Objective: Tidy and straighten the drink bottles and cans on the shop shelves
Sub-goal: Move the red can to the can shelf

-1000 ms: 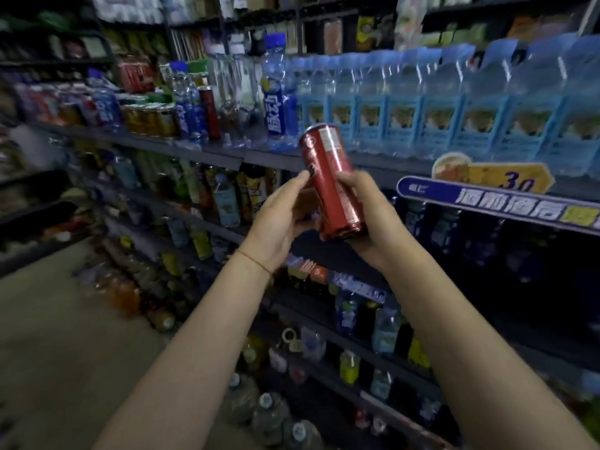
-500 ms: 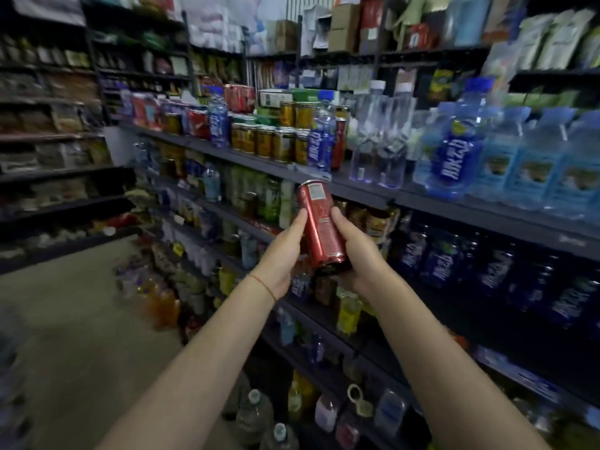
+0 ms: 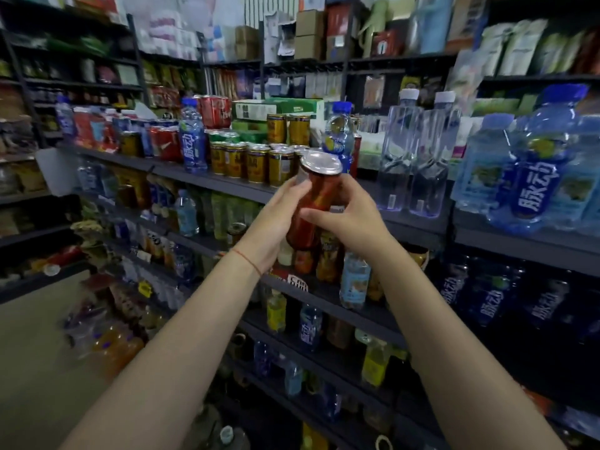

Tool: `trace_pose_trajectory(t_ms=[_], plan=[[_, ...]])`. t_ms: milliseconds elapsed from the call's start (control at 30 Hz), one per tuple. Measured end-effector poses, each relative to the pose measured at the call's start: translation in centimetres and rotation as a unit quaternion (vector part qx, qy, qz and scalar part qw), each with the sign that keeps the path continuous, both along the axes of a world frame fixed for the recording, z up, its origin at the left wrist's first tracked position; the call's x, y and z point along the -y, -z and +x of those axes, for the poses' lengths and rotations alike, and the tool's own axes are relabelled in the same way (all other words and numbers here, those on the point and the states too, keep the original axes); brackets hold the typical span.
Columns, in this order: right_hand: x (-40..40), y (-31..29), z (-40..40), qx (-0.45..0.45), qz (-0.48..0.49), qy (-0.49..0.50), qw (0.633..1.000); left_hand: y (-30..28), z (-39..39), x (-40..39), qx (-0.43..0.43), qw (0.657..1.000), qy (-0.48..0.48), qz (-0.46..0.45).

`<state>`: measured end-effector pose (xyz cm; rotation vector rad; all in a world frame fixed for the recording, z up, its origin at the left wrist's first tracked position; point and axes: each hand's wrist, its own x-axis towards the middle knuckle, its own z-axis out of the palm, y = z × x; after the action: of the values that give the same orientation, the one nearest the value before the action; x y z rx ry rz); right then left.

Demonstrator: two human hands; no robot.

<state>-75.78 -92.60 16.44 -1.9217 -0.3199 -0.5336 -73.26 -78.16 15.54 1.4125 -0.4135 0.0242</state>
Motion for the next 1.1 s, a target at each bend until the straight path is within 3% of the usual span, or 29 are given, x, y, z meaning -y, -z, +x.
trace_pose_trajectory(t_ms=[100,300,467,633,1100], plan=[[1.6,-1.1,3.3,0.053,0.006,0.077,0.996,-2.2,3.5,1.2,0.021,0.999,-0.01,0.028],[5.2,-2.9,7.6,0.083,-0.012,0.206,0.975,-2.2,11.8,3.5,0.037,0.979,-0.141,0.143],[5.7,-3.5,9.4,0.094,-0.079,0.261,0.958,-1.8,16.1,6.2,0.113,0.957,-0.128,0.234],[5.2,-3.7,10.5,0.097,-0.18,0.345,0.916,-2.1,17.5,7.5,0.209,0.941,-0.148,0.223],[2.1,-3.0,14.1,0.007,-0.288,0.461,0.84,-1.8,19.7,4.1,0.242,0.929,-0.13,0.248]])
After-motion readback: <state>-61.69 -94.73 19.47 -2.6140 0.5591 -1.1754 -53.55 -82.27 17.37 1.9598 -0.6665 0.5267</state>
